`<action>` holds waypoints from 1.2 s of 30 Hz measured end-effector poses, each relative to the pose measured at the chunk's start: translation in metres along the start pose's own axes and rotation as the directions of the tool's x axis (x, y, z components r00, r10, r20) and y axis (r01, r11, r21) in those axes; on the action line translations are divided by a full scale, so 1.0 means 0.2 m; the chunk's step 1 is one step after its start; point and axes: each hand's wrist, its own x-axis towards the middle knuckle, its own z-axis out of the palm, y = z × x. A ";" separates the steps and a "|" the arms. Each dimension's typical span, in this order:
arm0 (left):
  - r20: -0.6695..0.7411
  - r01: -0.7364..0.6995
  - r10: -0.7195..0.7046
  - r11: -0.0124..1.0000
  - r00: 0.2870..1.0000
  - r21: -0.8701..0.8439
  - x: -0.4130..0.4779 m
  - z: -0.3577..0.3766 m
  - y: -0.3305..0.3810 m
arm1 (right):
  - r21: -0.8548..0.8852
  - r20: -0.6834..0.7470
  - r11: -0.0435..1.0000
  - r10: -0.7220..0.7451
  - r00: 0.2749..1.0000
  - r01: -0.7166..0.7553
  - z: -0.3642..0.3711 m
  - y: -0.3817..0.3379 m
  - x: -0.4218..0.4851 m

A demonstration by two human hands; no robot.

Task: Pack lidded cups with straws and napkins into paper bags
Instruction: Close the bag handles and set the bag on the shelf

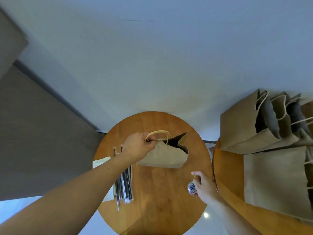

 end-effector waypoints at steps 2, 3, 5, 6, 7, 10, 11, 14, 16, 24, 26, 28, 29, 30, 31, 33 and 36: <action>0.008 0.002 -0.002 1.000 1.000 0.017 0.00 -0.01 0.01 | 0.109 0.004 0.992 -0.061 0.998 0.060 -0.01 -0.11 -0.03; 0.005 0.005 -0.005 1.000 1.000 0.018 0.00 -0.01 0.01 | 0.164 0.019 0.981 -0.105 0.994 0.100 -0.02 -0.17 -0.05; 0.012 0.011 -0.011 1.000 1.000 0.003 0.01 -0.03 0.01 | 0.271 0.040 0.945 -0.203 0.978 0.185 -0.02 -0.30 -0.07; 0.023 0.002 -0.002 1.000 1.000 0.005 0.01 -0.03 0.01 | 0.326 0.032 0.920 -0.241 0.970 0.218 -0.02 -0.37 -0.07; 0.034 -0.013 0.013 1.000 0.999 0.016 0.02 -0.04 0.02 | 0.381 0.016 0.894 -0.263 0.965 0.238 -0.01 -0.44 -0.07; 0.058 -0.049 0.046 0.998 0.997 0.049 0.03 -0.05 0.03 | 0.486 -0.025 0.838 -0.270 0.962 0.248 0.01 -0.62 -0.04; 0.061 -0.056 0.053 0.997 0.997 0.058 0.04 -0.05 0.02 | 0.482 -0.050 0.835 -0.276 0.960 0.266 0.01 -0.67 -0.02; 0.067 -0.076 0.071 0.993 0.995 0.087 0.04 -0.04 0.02 | 0.280 -0.226 0.878 -0.333 0.915 0.389 0.03 -0.78 0.03; 0.073 -0.108 0.101 0.989 0.992 0.101 0.05 -0.04 0.02 | 0.114 -0.294 0.888 -0.399 0.868 0.446 0.03 -0.82 0.05; 0.025 -0.222 0.221 0.958 0.975 0.180 0.08 -0.03 -0.01 | -0.333 -0.193 0.766 -0.626 0.755 0.550 -0.08 -0.88 0.12; 0.036 -0.231 0.228 0.955 0.973 0.188 0.09 -0.03 -0.02 | -0.396 -0.159 0.731 -0.651 0.742 0.556 -0.09 -0.89 0.13; 0.058 -0.234 0.227 0.951 0.972 0.202 0.10 -0.04 -0.02 | -0.410 -0.156 0.709 -0.675 0.721 0.574 -0.10 -0.90 0.14; 0.064 -0.240 0.232 0.948 0.971 0.208 0.10 -0.04 -0.02 | -0.416 -0.148 0.703 -0.678 0.720 0.576 -0.10 -0.91 0.15; 0.065 -0.248 0.240 0.946 0.969 0.209 0.11 -0.04 -0.03 | -0.427 -0.128 0.700 -0.673 0.729 0.572 -0.11 -0.92 0.15; 0.062 -0.256 0.249 0.944 0.967 0.207 0.11 -0.04 -0.03 | -0.440 -0.101 0.698 -0.664 0.741 0.566 -0.11 -0.93 0.16; 0.048 -0.260 0.256 0.942 0.966 0.212 0.10 -0.04 -0.04 | -0.436 -0.065 0.702 -0.648 0.759 0.562 -0.11 -0.95 0.18; 0.034 -0.264 0.263 0.940 0.964 0.215 0.10 -0.04 -0.05 | -0.447 -0.058 0.699 -0.646 0.761 0.559 -0.12 -0.95 0.20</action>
